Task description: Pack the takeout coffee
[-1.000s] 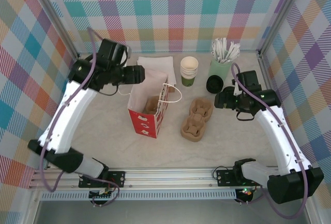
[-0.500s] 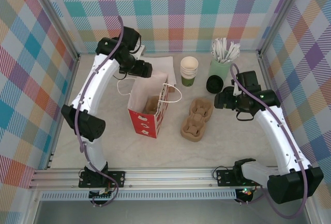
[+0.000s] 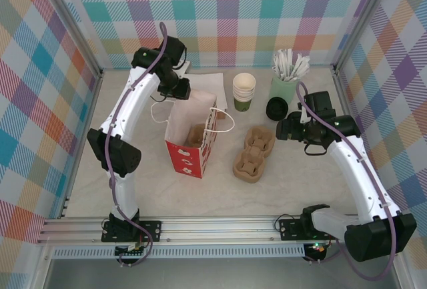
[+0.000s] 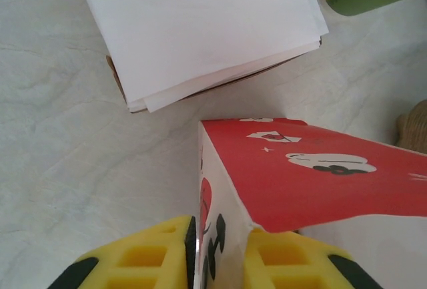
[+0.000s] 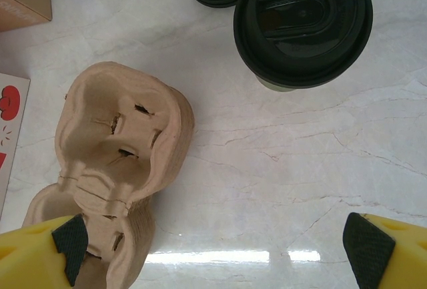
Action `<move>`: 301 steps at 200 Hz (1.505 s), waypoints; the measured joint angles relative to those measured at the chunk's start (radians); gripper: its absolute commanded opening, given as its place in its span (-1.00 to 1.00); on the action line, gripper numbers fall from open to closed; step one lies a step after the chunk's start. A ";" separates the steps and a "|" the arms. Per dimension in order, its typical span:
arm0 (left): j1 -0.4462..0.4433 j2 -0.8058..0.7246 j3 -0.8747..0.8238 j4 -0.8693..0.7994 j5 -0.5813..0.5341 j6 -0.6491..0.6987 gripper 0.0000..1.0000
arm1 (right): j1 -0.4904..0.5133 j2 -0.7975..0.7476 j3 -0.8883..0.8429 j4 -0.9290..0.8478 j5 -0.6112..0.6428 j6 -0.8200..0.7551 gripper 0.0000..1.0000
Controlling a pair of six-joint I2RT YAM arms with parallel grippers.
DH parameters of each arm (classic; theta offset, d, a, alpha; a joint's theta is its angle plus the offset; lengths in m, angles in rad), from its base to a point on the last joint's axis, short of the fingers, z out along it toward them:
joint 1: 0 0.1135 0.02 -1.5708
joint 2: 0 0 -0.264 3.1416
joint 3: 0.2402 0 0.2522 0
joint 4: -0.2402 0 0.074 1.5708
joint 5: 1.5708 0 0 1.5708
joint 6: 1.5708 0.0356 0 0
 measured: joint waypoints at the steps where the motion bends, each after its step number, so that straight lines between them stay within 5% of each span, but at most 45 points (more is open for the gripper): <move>1: 0.000 0.000 0.000 0.000 0.000 0.001 -0.63 | 0.000 0.000 0.000 0.000 0.000 0.000 0.99; 84: 0.003 -0.196 -0.234 0.063 0.051 -0.255 -1.00 | -0.021 0.047 0.032 -0.029 0.067 -0.053 0.99; 185: 0.003 -0.512 -0.687 0.407 -0.066 -0.738 -1.00 | -0.134 0.183 0.046 -0.026 0.016 -0.055 0.99; 254: 0.035 -0.606 -0.821 0.502 -0.145 -0.910 -1.00 | -0.163 0.307 0.027 0.037 -0.001 -0.052 0.99; 301: 0.095 -0.609 -0.820 0.499 -0.124 -0.877 -0.36 | -0.164 0.361 0.027 0.062 -0.009 -0.052 0.99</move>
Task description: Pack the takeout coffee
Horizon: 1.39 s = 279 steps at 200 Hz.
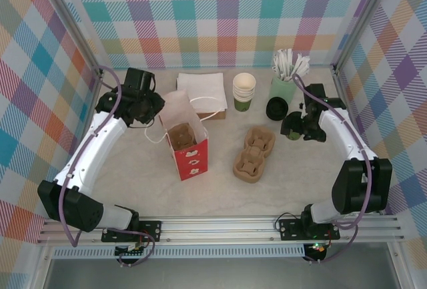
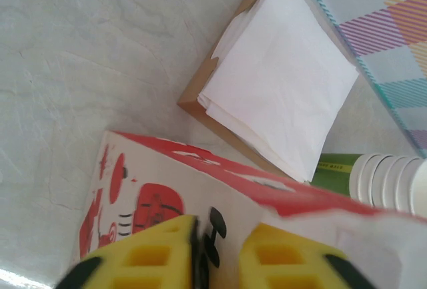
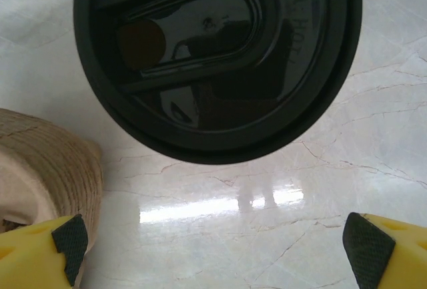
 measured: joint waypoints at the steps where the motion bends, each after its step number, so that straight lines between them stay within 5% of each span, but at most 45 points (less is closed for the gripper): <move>1: 0.001 0.000 0.000 0.000 0.002 -0.002 -0.35 | 0.000 0.002 0.000 0.001 0.000 0.000 0.99; 61: 0.074 -0.035 0.037 -0.079 0.052 0.153 0.55 | -0.010 0.039 0.002 0.020 0.000 -0.001 0.99; 109: 0.086 -0.143 0.040 -0.109 0.105 0.272 0.99 | -0.011 0.051 0.015 0.032 -0.015 -0.013 0.99; 279: 0.088 -0.349 -0.111 -0.136 0.221 0.359 1.00 | -0.041 0.253 0.158 0.059 -0.064 -0.034 0.99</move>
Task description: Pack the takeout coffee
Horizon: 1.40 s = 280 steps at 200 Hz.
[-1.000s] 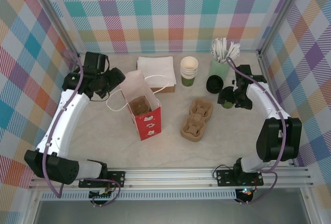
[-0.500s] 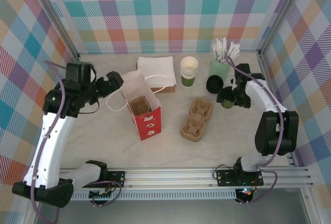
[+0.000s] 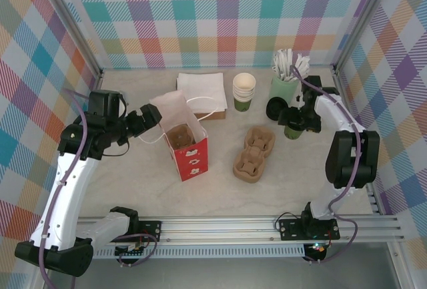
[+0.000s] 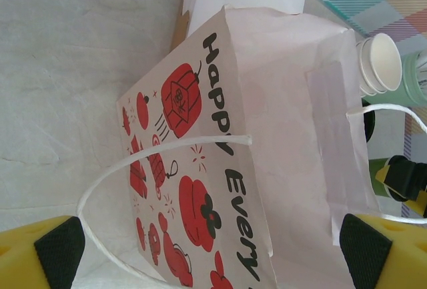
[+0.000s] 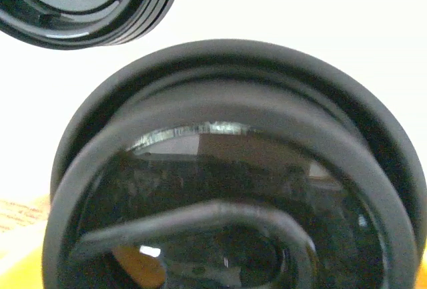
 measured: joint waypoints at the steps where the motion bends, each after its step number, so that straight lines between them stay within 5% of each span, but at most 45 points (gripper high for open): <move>1: 0.000 0.000 0.000 0.000 0.000 0.000 1.00 | 0.000 0.002 0.001 0.000 0.000 -0.001 0.99; 73: 0.000 0.000 -0.002 0.000 0.001 0.004 1.00 | -0.004 0.106 0.093 0.009 0.011 -0.020 0.99; 189: 0.000 -0.005 -0.019 0.000 0.003 0.018 1.00 | -0.004 0.115 0.107 0.005 0.040 -0.050 0.72; 280: 0.000 -0.032 -0.019 0.009 0.008 0.018 1.00 | -0.004 -0.163 -0.020 -0.075 0.011 -0.056 0.67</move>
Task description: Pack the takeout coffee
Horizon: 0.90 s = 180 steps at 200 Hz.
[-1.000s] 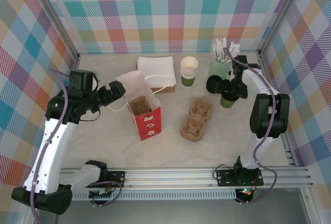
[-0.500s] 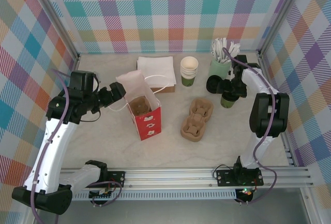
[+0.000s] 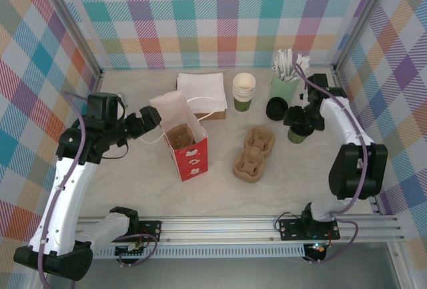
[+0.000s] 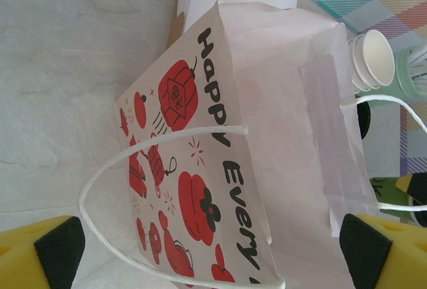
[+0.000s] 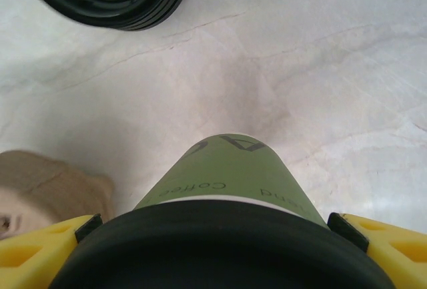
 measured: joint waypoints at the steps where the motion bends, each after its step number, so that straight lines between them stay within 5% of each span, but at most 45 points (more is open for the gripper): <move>1: 0.000 0.000 0.000 0.000 0.000 0.000 1.00 | 0.000 -0.005 0.000 -0.002 -0.001 0.000 0.67; 96: 0.000 0.003 -0.004 0.030 0.048 0.000 1.00 | 0.116 -0.249 0.019 -0.222 -0.070 0.069 0.65; 180: 0.000 0.064 -0.011 0.084 0.112 -0.008 0.95 | 0.420 -0.241 0.402 -0.369 -0.067 0.218 0.64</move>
